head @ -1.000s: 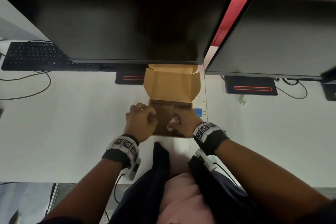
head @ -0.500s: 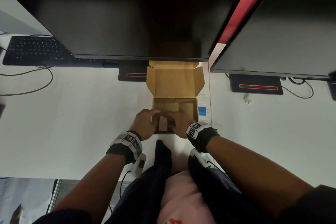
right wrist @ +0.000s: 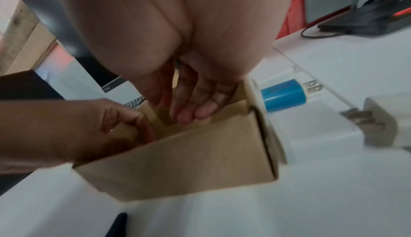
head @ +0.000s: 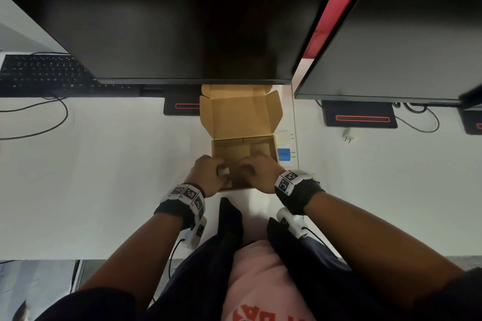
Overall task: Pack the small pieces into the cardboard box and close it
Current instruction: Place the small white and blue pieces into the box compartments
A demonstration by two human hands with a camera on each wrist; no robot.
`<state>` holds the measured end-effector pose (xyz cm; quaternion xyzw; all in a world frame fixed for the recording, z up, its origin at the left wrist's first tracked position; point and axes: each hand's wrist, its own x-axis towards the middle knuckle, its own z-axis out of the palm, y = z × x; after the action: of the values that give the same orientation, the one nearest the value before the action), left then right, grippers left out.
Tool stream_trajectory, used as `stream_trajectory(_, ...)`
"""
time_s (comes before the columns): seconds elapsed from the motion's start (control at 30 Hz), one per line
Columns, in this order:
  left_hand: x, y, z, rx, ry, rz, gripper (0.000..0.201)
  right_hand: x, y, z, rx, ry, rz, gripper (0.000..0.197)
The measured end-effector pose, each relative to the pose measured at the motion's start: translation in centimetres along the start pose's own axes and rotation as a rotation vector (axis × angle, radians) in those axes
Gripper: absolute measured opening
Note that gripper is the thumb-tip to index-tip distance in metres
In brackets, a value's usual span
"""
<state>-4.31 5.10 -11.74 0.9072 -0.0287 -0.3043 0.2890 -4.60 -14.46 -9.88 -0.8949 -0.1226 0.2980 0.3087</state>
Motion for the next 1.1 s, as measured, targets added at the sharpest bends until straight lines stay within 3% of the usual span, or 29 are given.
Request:
stream_trajectory(0.13, -0.2, -0.4, 0.4, 0.027, 0.058, -0.060, 0.022, -1.3, 1.0, -2.3, 0.055, 0.322, -0.021, 0.016)
stream_trajectory(0.23, 0.1, -0.7, 0.1, -0.011, 0.069, -0.091, 0.017, -1.9, 3.1, -4.0, 0.168, 0.512, 0.081, 0.014)
stream_trajectory(0.33, 0.4, -1.1, -0.4, -0.032, 0.064, -0.123, 0.020, -2.5, 6.1, -5.0, 0.085, 0.447, 0.242, 0.006)
stream_trajectory(0.4, 0.7, -1.2, -0.6, -0.058, 0.053, -0.158, 0.016, -3.0, 8.1, -4.8, -0.003, 0.357, 0.302, 0.012)
stream_trajectory(0.5, 1.1, -1.0, -0.7, -0.102, 0.050, -0.188, 0.007, -4.0, 9.6, -3.9, -0.074, 0.203, 0.297, 0.035)
stream_trajectory(0.63, 1.3, -1.0, -0.7, -0.108, 0.046, -0.175, 0.015, -4.6, 9.8, -2.2, -0.295, 0.062, 0.246, 0.056)
stream_trajectory(0.73, 1.1, -1.0, -0.7, -0.136, 0.040, -0.175, 0.013, -4.3, 9.7, -1.6, -0.361, 0.098, 0.247, 0.055)
stream_trajectory(0.87, 1.1, -1.0, -0.8, -0.090, 0.016, -0.162, 0.014, -4.3, 8.9, -2.7, -0.046, 0.308, 0.246, 0.049)
stream_trajectory(0.97, 1.4, -1.2, -0.7, -0.109, 0.022, -0.172, 0.011, -4.5, 6.9, -4.0, 0.055, 0.469, 0.191, 0.047)
stream_trajectory(1.1, 1.7, -1.3, -0.8, -0.082, 0.015, -0.167, 0.012, -3.0, 3.4, -4.4, 0.071, 0.509, 0.098, 0.047)
